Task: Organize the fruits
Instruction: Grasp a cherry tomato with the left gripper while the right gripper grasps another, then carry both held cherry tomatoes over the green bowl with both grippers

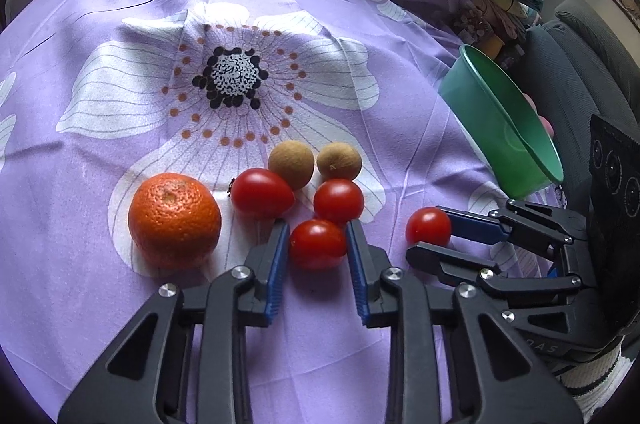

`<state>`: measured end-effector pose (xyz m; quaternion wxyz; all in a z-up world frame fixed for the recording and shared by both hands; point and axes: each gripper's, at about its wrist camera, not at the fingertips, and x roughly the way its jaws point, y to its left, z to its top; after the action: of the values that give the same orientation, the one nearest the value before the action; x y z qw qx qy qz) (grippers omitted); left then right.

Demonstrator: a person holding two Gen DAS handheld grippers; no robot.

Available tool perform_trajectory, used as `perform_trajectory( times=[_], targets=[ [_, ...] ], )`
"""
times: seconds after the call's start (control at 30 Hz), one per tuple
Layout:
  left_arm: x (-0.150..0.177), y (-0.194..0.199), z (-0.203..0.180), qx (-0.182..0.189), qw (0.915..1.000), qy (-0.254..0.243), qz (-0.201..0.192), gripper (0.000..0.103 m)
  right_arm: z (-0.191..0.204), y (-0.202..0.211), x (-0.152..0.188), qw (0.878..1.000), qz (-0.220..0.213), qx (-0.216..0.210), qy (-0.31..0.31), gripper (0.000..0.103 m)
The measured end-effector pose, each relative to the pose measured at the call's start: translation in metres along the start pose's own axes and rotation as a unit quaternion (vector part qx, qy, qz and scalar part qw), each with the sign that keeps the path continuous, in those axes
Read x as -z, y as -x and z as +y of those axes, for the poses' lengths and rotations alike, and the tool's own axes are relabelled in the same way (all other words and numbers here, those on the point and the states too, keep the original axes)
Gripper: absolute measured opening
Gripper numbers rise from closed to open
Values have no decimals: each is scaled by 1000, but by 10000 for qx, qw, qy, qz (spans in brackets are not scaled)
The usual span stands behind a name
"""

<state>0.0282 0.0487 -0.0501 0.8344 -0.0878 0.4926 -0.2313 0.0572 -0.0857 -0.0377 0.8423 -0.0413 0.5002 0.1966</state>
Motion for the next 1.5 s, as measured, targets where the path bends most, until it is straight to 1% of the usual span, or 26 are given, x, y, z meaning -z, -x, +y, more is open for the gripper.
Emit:
perform_trajectory(
  times=[0.13, 0.27, 0.5, 0.8, 1.2, 1.5],
  targets=[
    [2, 4, -3, -52, 10000, -27, 6, 28, -1, 3, 3, 9999, -38, -49, -81, 35],
    [4, 14, -10, -85, 9999, -84, -97, 28, 1, 9, 5, 9999, -93, -89, -91, 35],
    [15, 30, -21, -160, 9996, -158, -178, 28, 5, 19, 10, 9996, -208, -133, -112, 35],
    [27, 45, -38, -144, 9993, -227, -263, 28, 10, 39, 19, 9991, -381, -134, -108, 35],
    [28, 55, -63, -117, 9979, -526, -349, 28, 10, 65, 28, 9977, -652, -82, -166, 35],
    [16, 50, -87, -87, 9955, -839, -431, 28, 0, 85, 31, 9951, -931, -22, -327, 35]
  ],
)
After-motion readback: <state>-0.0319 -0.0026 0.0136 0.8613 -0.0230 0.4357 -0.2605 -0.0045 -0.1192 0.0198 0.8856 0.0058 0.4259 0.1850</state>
